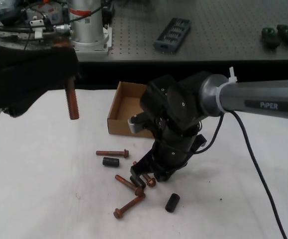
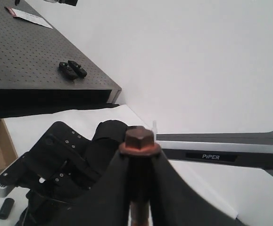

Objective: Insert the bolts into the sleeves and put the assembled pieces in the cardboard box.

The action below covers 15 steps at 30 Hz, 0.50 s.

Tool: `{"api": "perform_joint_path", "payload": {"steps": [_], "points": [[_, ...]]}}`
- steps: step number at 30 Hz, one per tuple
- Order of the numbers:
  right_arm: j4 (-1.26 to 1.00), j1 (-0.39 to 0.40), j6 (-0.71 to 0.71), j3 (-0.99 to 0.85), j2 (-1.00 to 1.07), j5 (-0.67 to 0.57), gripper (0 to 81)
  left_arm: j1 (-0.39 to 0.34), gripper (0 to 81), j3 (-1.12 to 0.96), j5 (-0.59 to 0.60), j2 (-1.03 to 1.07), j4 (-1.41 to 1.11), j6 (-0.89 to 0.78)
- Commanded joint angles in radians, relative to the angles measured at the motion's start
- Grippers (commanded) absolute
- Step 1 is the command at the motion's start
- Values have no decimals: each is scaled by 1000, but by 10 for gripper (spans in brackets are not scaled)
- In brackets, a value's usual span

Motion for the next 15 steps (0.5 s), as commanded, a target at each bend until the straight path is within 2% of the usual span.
{"api": "perform_joint_path", "payload": {"steps": [1,5,10,12,15], "points": [[19,-10,-17,4,-14,-42,49,37,6,-4,2,26,-11,8],[-58,-41,-64,71,-116,-43,49,124,6,-2,31,85,-40,-26],[-318,-104,-45,316,-356,-149,49,240,6,45,185,197,-362,-175],[-440,-128,-40,416,-461,-198,49,256,6,66,200,270,-513,-257],[-558,-152,-40,516,-579,-309,49,240,6,79,199,384,-709,-359]]}}
